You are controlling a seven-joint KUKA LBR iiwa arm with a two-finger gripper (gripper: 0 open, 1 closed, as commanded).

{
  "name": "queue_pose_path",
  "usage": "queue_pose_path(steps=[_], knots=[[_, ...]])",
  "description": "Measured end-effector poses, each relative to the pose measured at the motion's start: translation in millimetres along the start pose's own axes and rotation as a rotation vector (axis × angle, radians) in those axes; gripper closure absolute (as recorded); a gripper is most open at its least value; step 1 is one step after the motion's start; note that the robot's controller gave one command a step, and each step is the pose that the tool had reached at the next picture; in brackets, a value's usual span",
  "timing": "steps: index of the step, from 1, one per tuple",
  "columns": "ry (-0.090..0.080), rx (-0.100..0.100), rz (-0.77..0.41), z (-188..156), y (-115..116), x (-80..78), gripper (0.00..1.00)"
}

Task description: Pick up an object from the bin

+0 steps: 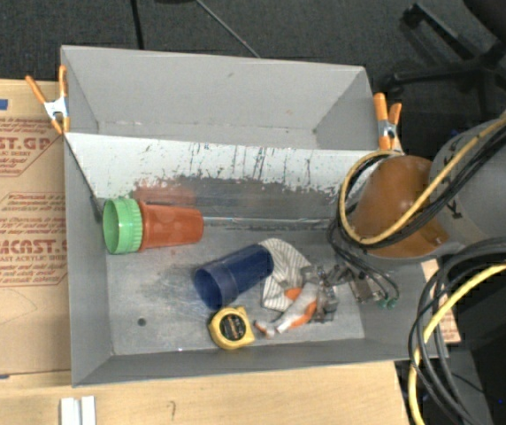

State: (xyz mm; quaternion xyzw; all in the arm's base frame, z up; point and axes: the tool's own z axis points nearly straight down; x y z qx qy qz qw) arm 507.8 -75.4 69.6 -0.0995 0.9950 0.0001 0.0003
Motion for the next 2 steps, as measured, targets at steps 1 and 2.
queue_pose_path(steps=[1,2], knots=[[0.0,0.0,0.0,0,0,0.0,1.0],[-0.001,0.001,-0.005,-132,1,13.3,1.0]])
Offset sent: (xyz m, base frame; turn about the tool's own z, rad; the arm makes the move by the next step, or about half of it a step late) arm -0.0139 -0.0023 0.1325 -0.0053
